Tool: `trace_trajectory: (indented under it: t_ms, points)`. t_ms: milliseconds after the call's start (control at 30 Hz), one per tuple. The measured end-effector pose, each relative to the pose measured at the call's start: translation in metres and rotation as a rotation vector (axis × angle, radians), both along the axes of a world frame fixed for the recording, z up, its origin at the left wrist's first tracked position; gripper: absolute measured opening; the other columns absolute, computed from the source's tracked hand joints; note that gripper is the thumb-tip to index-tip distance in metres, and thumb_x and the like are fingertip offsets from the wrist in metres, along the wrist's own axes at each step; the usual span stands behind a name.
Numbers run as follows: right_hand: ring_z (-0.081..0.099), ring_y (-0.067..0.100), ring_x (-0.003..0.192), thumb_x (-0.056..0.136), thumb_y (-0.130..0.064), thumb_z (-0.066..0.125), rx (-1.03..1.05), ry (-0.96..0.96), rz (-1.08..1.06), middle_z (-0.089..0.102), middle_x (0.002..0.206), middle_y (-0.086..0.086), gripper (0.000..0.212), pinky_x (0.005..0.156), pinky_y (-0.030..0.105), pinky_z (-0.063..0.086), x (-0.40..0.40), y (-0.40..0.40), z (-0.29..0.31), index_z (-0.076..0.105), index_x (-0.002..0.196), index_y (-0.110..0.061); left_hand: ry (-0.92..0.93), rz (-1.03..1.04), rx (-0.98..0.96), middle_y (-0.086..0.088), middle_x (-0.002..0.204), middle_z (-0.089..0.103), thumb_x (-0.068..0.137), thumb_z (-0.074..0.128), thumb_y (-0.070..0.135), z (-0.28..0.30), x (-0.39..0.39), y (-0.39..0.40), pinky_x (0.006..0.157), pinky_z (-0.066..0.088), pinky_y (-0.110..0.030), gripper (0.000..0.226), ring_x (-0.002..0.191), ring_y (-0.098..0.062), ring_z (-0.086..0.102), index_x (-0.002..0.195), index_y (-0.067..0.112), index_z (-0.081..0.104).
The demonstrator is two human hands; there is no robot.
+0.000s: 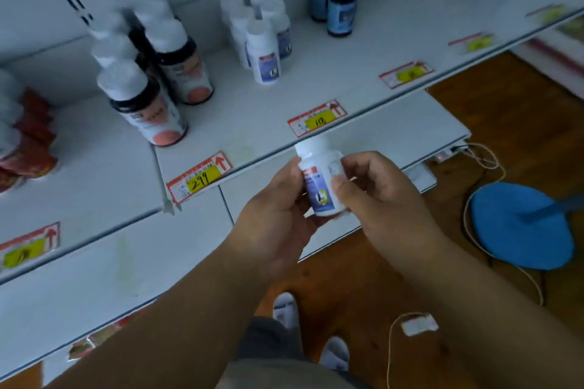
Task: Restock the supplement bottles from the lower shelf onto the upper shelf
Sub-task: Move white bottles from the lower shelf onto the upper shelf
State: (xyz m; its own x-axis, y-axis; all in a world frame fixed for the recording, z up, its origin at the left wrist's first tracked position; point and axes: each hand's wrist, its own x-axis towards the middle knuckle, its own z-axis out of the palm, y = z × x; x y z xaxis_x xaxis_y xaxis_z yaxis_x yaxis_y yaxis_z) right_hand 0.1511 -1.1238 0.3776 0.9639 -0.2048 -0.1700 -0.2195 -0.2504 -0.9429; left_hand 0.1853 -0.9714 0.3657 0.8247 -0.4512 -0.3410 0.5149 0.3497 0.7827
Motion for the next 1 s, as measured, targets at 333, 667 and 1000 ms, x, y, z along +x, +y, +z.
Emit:
trace_trajectory:
  t_ms: [333,667,1000]
  points:
    - [0.063,-0.008,0.091,0.09,-0.039,0.066,-0.058,-0.09,0.009,0.067,0.102,-0.02,0.024,0.068,0.008,0.049,0.079,-0.013,0.052,0.057,0.112,-0.032,-0.112,0.109,0.285,-0.013,0.11,0.073,0.103,0.045,0.025,0.056,0.087,-0.015,0.098,0.053,-0.051,0.029,0.105,-0.032,0.069,0.116,0.006,0.062]
    - [0.062,0.001,0.098,0.081,-0.041,0.078,-0.283,-0.081,0.345,0.062,0.113,-0.018,0.05,0.083,0.028,0.053,0.203,-0.083,0.051,0.049,0.121,-0.035,-0.201,0.33,0.778,0.014,0.101,0.07,0.1,0.054,0.031,0.061,0.157,-0.08,0.078,0.054,-0.026,0.017,0.088,-0.008,0.066,0.107,0.041,0.066]
    - [0.057,0.001,0.099,0.081,-0.042,0.077,-0.301,-0.177,0.686,0.06,0.113,-0.02,0.045,0.08,0.025,0.047,0.28,-0.083,0.033,0.05,0.116,-0.039,-0.066,0.636,1.003,0.005,0.11,0.069,0.098,0.049,0.016,0.058,0.165,-0.114,0.094,0.053,-0.04,0.033,0.101,-0.017,0.064,0.092,0.048,0.056]
